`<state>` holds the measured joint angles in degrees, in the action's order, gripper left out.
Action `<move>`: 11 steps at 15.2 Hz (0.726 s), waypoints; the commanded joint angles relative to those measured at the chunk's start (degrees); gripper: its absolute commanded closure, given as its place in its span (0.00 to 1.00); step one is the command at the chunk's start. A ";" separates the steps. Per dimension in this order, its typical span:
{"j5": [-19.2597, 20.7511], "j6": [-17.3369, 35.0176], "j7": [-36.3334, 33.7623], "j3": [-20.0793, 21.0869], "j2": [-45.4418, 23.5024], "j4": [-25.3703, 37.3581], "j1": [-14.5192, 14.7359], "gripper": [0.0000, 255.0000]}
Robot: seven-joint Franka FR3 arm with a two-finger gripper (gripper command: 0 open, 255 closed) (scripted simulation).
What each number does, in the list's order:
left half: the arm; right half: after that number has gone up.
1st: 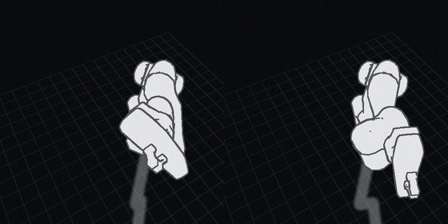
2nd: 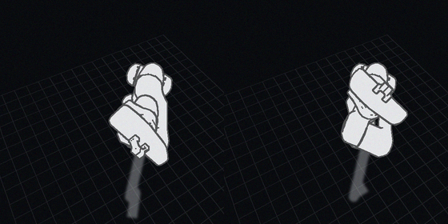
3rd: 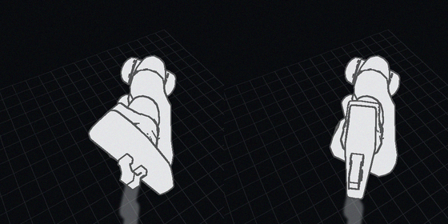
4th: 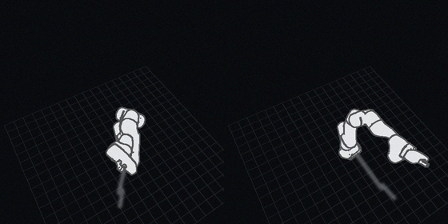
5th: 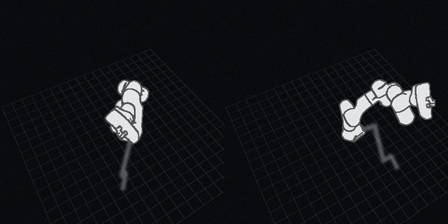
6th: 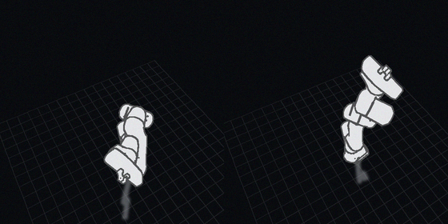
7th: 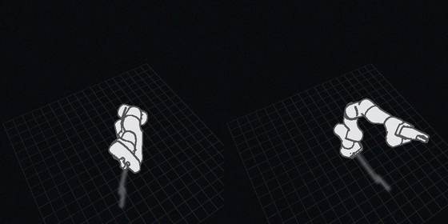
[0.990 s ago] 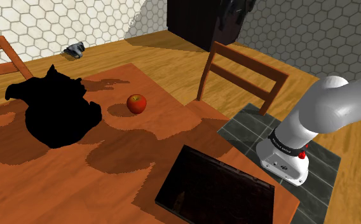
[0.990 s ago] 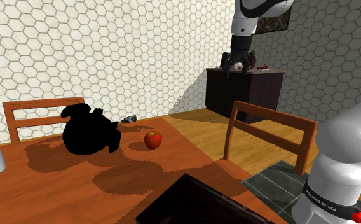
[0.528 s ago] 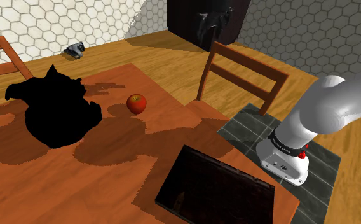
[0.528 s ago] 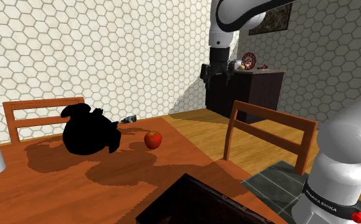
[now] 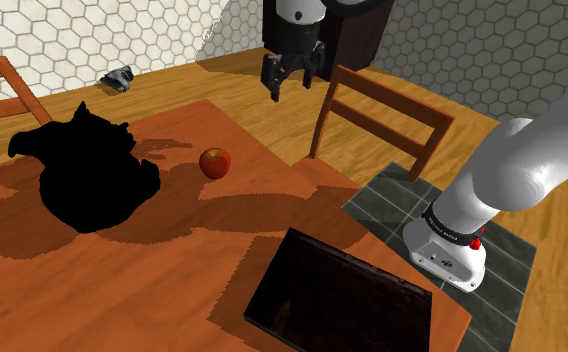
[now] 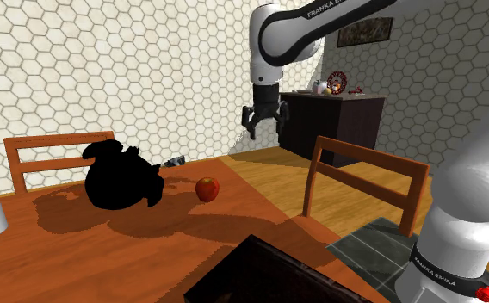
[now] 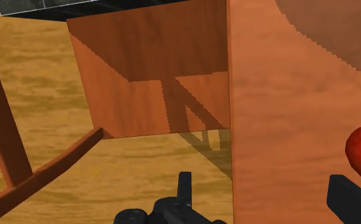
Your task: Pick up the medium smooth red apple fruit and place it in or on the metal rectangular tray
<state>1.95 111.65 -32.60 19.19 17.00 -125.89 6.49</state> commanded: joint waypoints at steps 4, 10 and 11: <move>2.10 2.20 -6.87 4.16 -9.68 5.01 1.06 0.00; 6.68 3.06 -15.22 7.51 -22.47 13.33 3.66 0.00; 7.55 3.01 -16.54 7.82 -24.71 14.97 4.31 0.00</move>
<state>8.55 114.94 -47.65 26.60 -5.22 -112.97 10.17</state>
